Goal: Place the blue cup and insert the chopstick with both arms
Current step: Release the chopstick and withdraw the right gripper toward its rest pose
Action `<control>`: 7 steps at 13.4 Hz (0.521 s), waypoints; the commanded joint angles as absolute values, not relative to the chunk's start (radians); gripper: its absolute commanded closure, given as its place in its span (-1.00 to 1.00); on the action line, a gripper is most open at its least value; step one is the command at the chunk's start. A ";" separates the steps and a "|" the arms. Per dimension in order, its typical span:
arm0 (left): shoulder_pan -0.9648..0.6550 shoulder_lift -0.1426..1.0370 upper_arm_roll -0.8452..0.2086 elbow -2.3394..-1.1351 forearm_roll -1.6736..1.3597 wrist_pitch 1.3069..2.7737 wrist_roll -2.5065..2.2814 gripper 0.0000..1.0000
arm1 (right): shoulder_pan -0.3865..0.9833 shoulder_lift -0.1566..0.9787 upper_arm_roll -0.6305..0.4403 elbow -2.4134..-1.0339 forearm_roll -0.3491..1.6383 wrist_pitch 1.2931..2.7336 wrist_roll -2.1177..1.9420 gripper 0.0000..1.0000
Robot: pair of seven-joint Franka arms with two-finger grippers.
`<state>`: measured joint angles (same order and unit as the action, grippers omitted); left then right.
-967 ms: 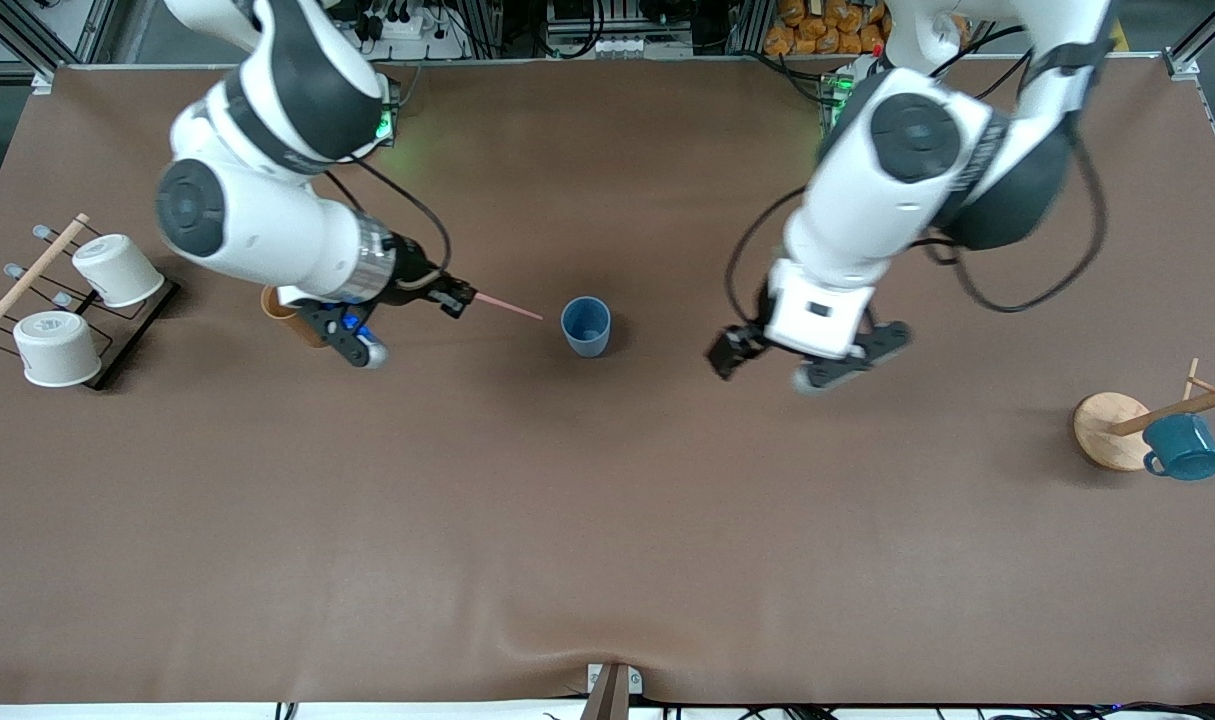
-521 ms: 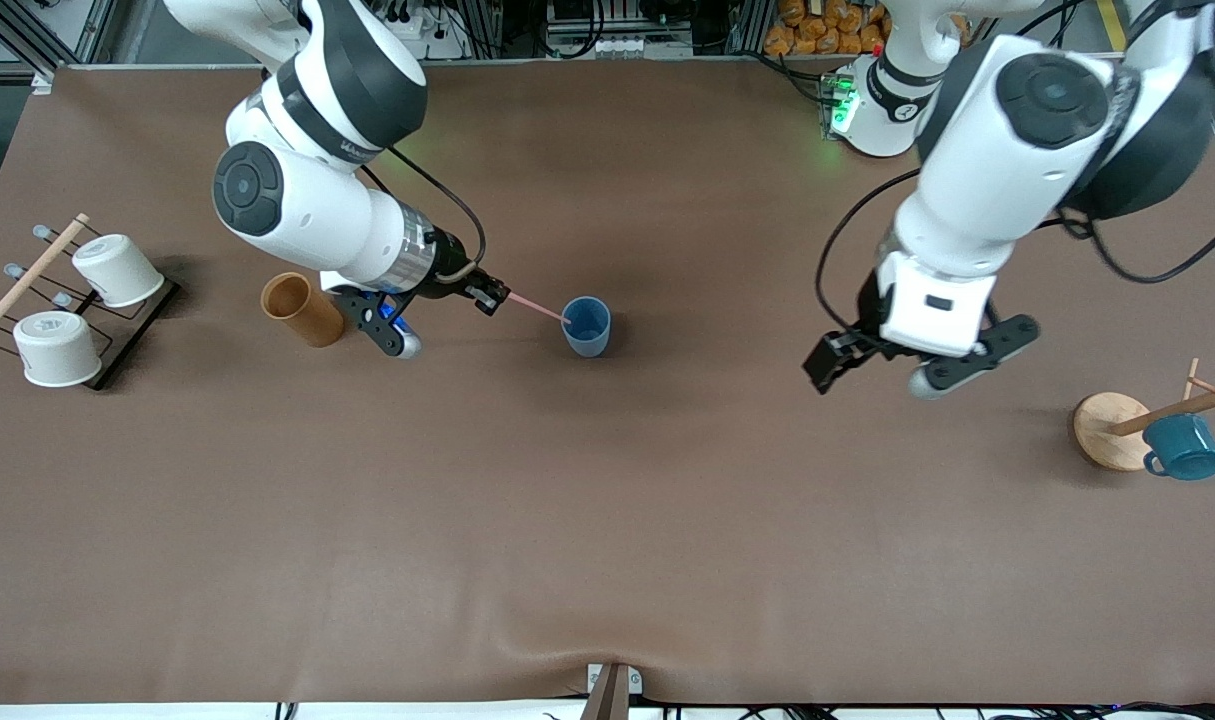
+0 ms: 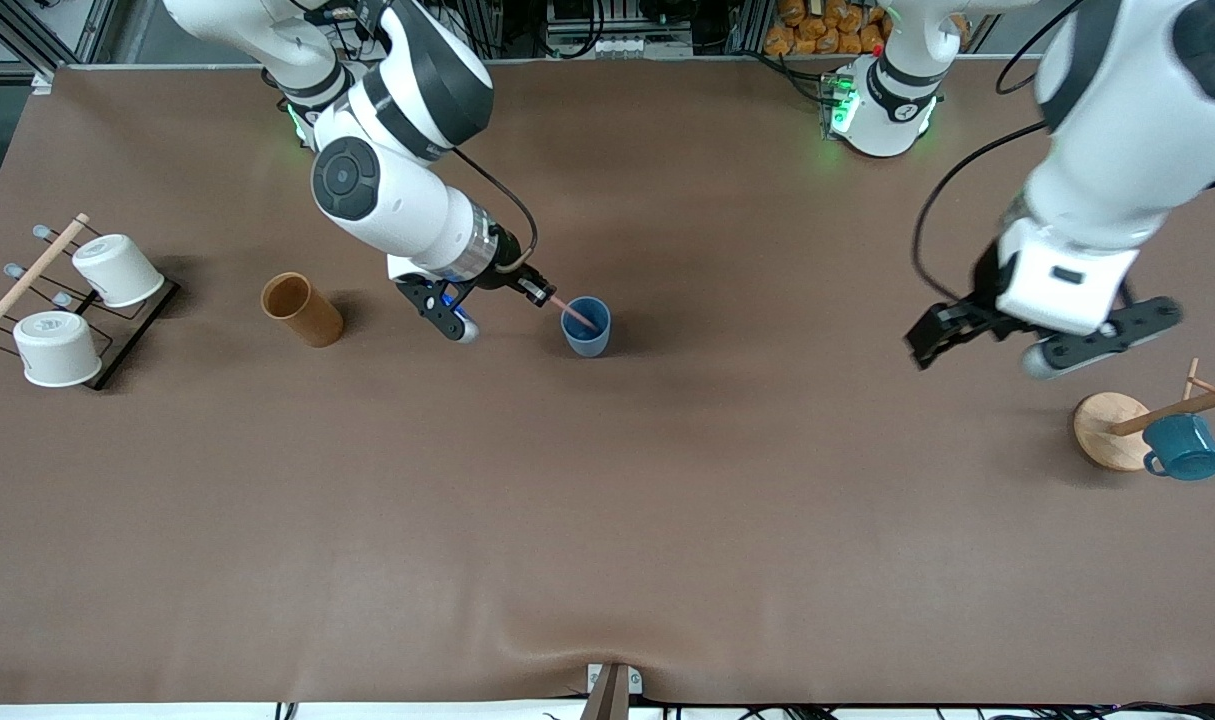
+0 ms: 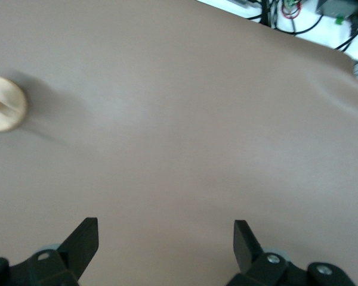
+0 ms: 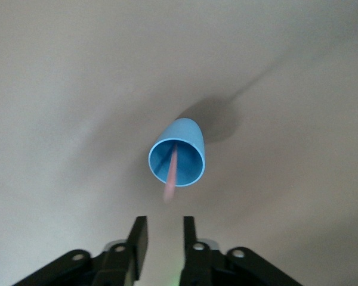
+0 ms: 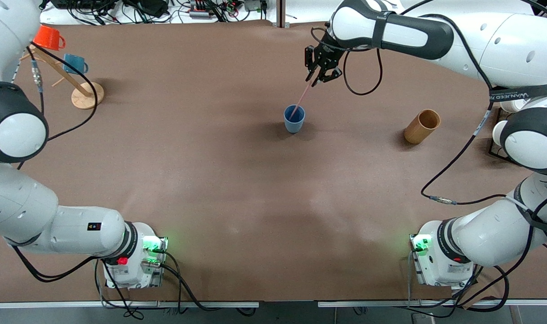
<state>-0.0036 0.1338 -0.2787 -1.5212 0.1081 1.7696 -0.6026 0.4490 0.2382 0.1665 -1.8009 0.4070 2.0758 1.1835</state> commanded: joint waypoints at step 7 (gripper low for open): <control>-0.006 0.028 -0.069 -1.543 0.098 1.611 -0.105 -1.00 | 0.085 0.224 0.147 -1.537 0.319 1.524 0.774 -1.00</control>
<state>0.0005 0.0565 -0.0920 -1.5218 0.1071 1.6397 -0.1769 0.1634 0.2186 0.1287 -1.5776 0.3669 1.5966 0.9160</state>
